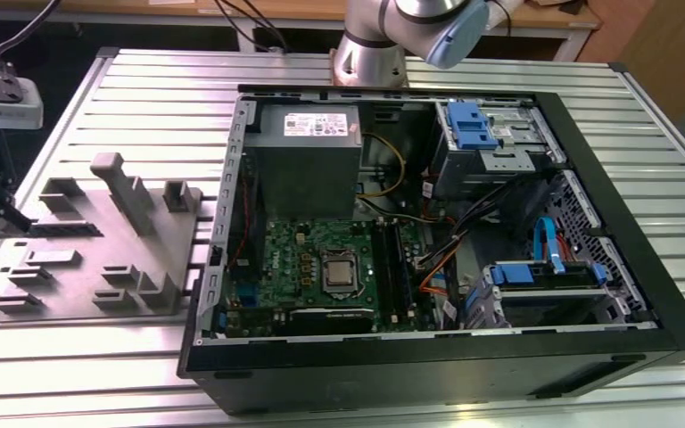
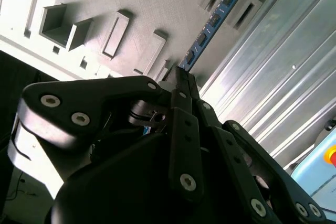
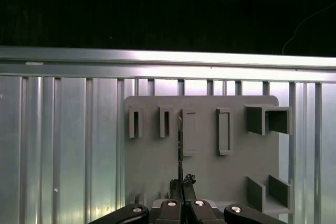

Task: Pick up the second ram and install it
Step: 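Pick up the second ram and move it above second insertion slot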

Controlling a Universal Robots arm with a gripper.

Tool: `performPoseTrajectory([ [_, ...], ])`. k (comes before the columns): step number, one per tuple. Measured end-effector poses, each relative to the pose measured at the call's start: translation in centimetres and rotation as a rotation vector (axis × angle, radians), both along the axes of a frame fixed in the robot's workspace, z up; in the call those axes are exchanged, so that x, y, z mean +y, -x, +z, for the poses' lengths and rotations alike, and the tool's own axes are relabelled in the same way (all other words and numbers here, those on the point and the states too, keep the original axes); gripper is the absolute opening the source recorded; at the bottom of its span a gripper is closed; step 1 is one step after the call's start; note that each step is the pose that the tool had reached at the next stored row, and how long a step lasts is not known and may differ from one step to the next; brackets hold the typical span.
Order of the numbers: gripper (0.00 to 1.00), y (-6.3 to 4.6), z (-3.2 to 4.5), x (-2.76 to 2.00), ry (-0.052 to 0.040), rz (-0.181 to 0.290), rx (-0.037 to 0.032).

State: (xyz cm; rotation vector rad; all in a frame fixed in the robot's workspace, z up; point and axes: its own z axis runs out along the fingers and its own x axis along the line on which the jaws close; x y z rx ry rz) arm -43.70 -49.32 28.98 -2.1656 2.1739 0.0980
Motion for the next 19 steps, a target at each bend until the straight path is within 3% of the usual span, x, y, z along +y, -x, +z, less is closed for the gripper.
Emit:
performPoseTrajectory([
  [11,0.08,0.0,1.79,0.00,0.0000,0.000,0.0001],
  [19,0.08,0.0,3.81,0.01,-0.0001,0.000,0.0000],
])
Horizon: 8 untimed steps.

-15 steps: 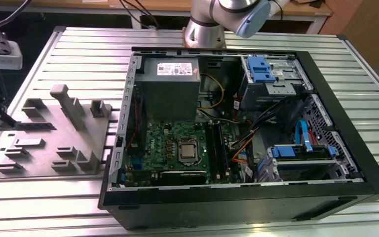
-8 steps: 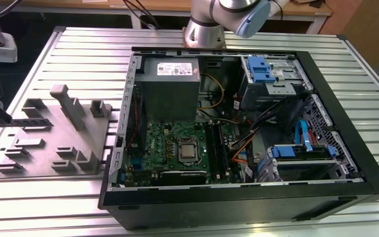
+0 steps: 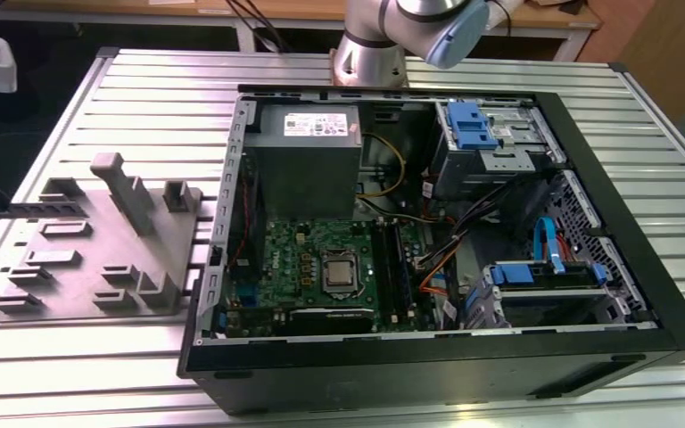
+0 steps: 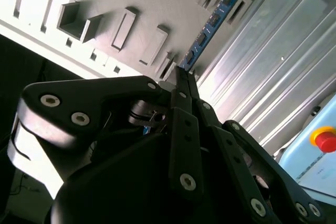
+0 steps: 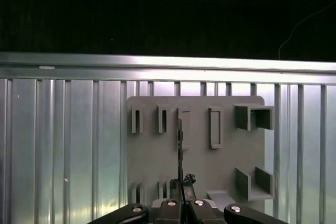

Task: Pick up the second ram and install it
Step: 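Pick up the second ram and move it above second insertion slot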

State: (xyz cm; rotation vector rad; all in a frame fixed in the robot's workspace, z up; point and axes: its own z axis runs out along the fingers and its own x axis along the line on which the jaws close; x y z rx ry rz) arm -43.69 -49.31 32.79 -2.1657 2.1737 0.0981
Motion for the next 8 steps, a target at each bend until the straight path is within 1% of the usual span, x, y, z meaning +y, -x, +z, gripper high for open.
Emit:
performPoseTrajectory([
  [8,0.08,0.0,2.48,0.02,-0.0007,0.000,0.0000],
])
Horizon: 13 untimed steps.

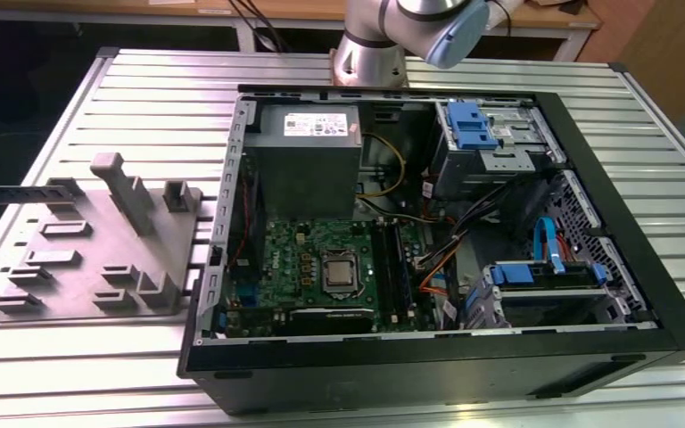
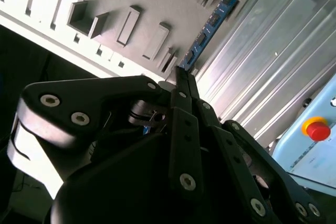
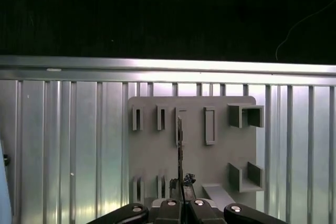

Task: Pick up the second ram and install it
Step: 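Pick up the second ram and move it above second insertion slot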

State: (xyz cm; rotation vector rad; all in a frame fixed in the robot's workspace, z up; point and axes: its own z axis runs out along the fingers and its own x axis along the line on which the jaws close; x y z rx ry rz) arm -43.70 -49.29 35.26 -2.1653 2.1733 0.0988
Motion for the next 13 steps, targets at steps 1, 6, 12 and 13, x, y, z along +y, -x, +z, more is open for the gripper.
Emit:
performPoseTrajectory([
  [1,0.08,0.0,0.31,0.00,-0.0001,0.000,0.0000],
  [6,0.08,0.0,1.63,0.01,-0.0005,0.000,0.0000],
  [12,0.08,0.0,3.31,0.01,-0.0005,0.000,0.0001],
  [13,0.08,0.0,3.58,0.01,-0.0005,0.000,0.0000],
])
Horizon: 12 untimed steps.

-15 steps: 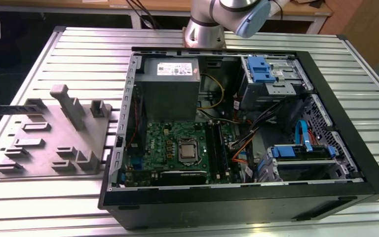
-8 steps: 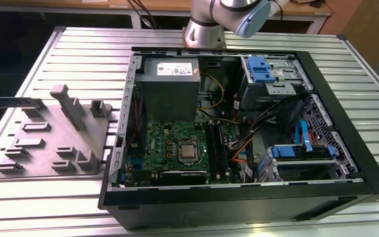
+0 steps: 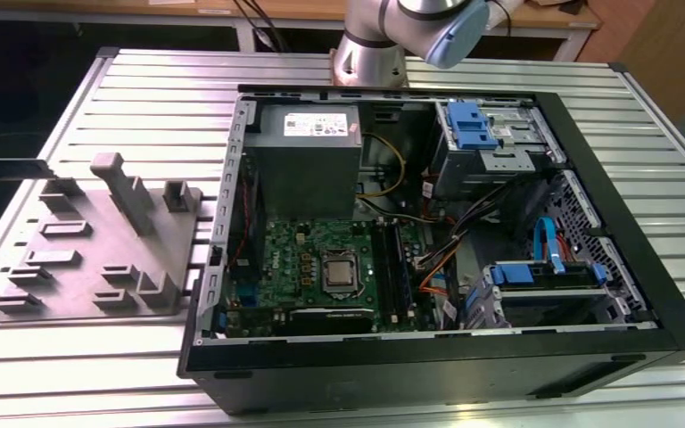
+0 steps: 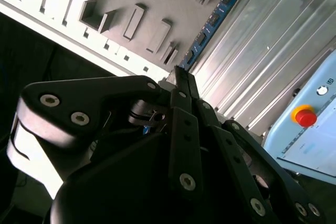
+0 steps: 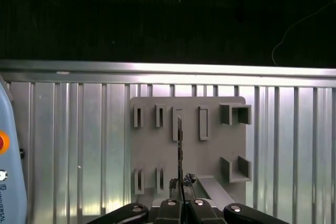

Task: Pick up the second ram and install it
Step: 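Pick up the second ram and move it above second insertion slot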

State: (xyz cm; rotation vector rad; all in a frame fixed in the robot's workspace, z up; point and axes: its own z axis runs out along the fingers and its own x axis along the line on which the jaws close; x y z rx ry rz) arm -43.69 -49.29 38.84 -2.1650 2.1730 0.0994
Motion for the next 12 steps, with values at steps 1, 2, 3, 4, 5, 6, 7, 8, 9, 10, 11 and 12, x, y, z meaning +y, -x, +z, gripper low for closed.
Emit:
performPoseTrajectory([
  [1,0.08,0.0,0.25,0.00,-0.0001,0.000,-0.0001],
  [2,0.08,0.0,0.52,0.00,-0.0001,0.000,0.0000],
  [3,0.08,0.0,0.79,0.00,-0.0002,0.000,0.0000],
  [4,0.08,0.0,1.07,0.00,-0.0002,0.000,0.0000],
  [5,0.08,0.0,1.37,0.00,-0.0004,0.000,-0.0001],
  [6,0.08,0.0,1.65,0.00,-0.0005,0.000,-0.0002],
  [7,0.08,0.0,1.89,0.00,-0.0004,0.000,-0.0001],
  [8,0.08,0.0,2.01,0.00,-0.0005,0.000,-0.0001],
  [9,0.08,0.0,2.05,0.00,-0.0005,0.000,-0.0002],
  [10,0.08,0.0,2.05,0.00,-0.0006,0.000,-0.0002],
  [11,0.08,0.0,2.05,0.00,-0.0006,0.000,-0.0002],
  [12,0.08,0.0,2.06,0.00,-0.0005,0.000,-0.0001],
])
